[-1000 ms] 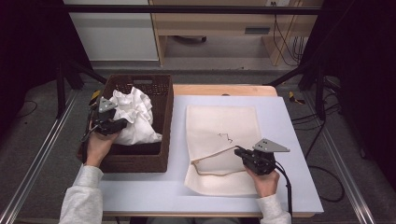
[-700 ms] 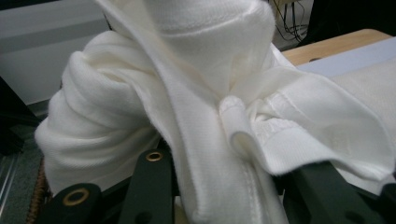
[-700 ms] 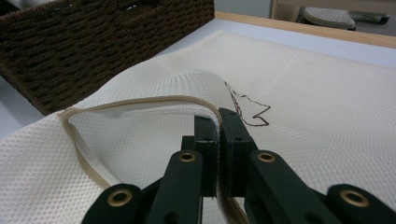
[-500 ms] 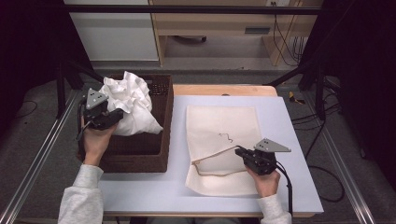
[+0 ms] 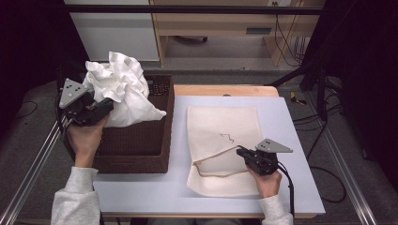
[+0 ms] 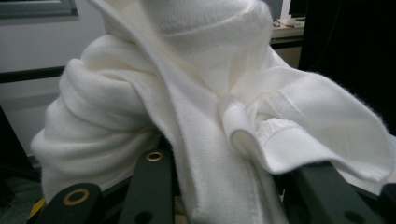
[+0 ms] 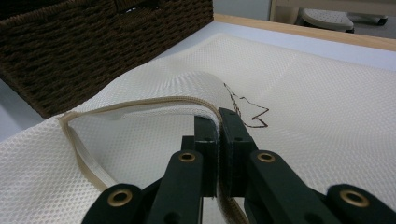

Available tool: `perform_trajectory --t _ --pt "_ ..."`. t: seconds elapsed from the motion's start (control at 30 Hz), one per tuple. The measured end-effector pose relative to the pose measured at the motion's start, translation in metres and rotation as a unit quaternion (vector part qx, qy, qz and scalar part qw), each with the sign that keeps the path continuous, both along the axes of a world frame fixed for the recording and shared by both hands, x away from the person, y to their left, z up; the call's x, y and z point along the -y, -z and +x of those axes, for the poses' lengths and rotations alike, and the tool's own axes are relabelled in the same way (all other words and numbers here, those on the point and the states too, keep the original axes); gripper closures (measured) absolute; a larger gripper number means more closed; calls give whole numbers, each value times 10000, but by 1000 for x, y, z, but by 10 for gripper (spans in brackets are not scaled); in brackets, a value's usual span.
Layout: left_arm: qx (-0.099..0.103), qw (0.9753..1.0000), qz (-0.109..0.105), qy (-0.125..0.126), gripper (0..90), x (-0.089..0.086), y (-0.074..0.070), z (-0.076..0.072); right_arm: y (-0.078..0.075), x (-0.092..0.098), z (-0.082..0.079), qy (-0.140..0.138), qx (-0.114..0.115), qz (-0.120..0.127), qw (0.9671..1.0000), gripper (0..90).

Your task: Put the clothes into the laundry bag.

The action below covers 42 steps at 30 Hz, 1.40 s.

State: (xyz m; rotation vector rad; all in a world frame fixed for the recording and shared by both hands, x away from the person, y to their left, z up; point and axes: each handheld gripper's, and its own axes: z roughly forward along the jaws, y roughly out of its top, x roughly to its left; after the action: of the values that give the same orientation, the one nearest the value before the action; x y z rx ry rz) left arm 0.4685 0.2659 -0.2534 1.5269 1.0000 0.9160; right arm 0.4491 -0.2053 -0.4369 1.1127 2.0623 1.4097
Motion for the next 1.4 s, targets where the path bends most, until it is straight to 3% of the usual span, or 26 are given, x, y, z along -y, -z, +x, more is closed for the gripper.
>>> perform_trajectory --t 0.2,0.47,0.73,0.83,1.0,1.3,1.4 --pt "274 9994 7 208 634 15 -16 -21 0 1 0 12 -19 7 10000 871" --pt "565 9954 47 771 633 47 -28 -39 -1 1 1 36 -9 99 9999 870" --pt "443 9909 120 1267 632 85 -26 -49 -1 2 2 23 -36 131 9999 871" --pt "439 9874 231 1502 632 101 -22 -55 -2 3 3 59 -37 175 9998 872" --pt "412 9811 239 1874 632 125 -10 -66 -4 2 6 63 -33 157 9999 872" --pt "201 9679 368 2478 631 164 18 -84 -4 5 9 154 3 159 9998 872" --pt "107 9645 428 2604 631 173 29 -89 -4 5 10 182 5 166 9997 872"
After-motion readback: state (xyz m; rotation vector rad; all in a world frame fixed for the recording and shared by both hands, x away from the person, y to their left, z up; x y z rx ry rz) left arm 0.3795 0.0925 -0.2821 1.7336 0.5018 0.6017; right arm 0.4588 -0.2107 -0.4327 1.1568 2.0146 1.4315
